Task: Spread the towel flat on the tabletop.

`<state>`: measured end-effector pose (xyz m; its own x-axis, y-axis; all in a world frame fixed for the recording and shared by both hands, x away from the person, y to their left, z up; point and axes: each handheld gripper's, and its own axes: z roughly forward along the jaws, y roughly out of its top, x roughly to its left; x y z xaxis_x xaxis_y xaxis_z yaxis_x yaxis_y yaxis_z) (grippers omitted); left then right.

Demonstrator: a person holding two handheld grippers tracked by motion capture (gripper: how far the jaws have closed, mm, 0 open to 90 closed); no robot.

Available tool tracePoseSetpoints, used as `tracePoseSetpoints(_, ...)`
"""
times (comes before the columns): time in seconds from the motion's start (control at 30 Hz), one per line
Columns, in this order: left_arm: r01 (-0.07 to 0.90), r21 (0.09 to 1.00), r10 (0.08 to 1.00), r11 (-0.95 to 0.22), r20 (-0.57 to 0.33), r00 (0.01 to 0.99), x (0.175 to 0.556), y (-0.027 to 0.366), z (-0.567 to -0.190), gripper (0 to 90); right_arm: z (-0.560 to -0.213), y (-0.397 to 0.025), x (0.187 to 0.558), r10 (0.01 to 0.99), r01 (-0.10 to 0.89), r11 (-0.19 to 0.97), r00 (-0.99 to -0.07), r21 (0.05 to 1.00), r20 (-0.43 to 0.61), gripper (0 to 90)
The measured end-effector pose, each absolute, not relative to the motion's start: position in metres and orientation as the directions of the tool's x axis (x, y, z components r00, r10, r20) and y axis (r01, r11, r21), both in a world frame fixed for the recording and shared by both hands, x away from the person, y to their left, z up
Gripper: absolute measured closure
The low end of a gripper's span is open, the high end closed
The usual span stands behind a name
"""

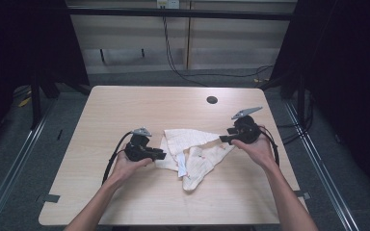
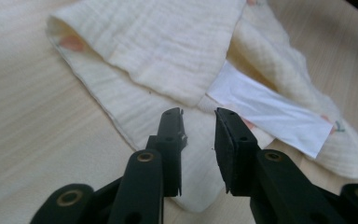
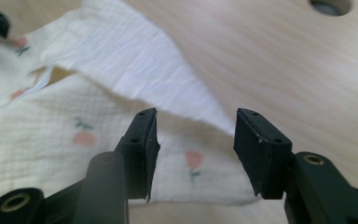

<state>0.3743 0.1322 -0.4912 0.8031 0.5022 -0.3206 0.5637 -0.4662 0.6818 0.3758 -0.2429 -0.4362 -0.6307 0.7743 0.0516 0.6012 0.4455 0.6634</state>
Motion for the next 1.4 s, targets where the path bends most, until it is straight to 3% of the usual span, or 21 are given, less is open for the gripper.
tracePoseSetpoints(0.13,0.534,0.673,0.484,-0.511,-0.289,0.826,0.368,0.128,-0.500,65.7,-0.450,-0.235,0.353,0.735,0.602,0.453,-0.670,0.658,0.107,50.1)
tracePoseSetpoints(0.33,0.491,0.674,0.455,-0.551,-0.250,0.855,0.358,0.126,-0.500,73.7,-0.470,-0.227,0.331,0.705,0.605,0.455,-0.693,0.653,0.150,49.2)
tracePoseSetpoints(0.47,0.463,0.688,0.441,-0.559,-0.226,0.868,0.346,0.128,-0.500,73.3,-0.479,-0.214,0.321,0.675,0.597,0.464,-0.717,0.654,0.175,47.1)
tracePoseSetpoints(0.57,0.447,0.701,0.447,-0.556,-0.202,0.872,0.339,0.129,-0.501,70.9,-0.485,-0.202,0.316,0.676,0.580,0.499,-0.726,0.644,0.130,47.3)
tracePoseSetpoints(0.7,0.425,0.684,0.442,-0.593,-0.165,0.882,0.335,0.129,-0.499,82.6,-0.494,-0.193,0.314,0.676,0.546,0.541,-0.735,0.640,0.056,62.3)
tracePoseSetpoints(0.77,0.434,0.667,0.437,-0.605,-0.178,0.882,0.334,0.133,-0.497,87.9,-0.493,-0.192,0.312,0.671,0.542,0.541,-0.739,0.642,0.058,81.8)
tracePoseSetpoints(0.83,0.441,0.662,0.438,-0.606,-0.185,0.879,0.332,0.138,-0.496,89.1,-0.494,-0.195,0.311,0.663,0.534,0.545,-0.746,0.646,0.058,86.8)
tracePoseSetpoints(1.1,0.468,0.637,0.435,-0.613,-0.223,0.872,0.317,0.158,-0.494,89.4,-0.489,-0.227,0.313,0.699,0.578,0.525,-0.712,0.625,0.072,87.8)
tracePoseSetpoints(1.33,0.454,0.613,0.393,-0.647,-0.242,0.887,0.290,0.168,-0.491,89.0,-0.487,-0.236,0.306,0.670,0.566,0.535,-0.737,0.627,0.094,85.4)
tracePoseSetpoints(1.4,0.455,0.627,0.399,-0.632,-0.239,0.885,0.289,0.167,-0.489,83.5,-0.487,-0.233,0.303,0.668,0.560,0.549,-0.740,0.620,0.077,80.9)
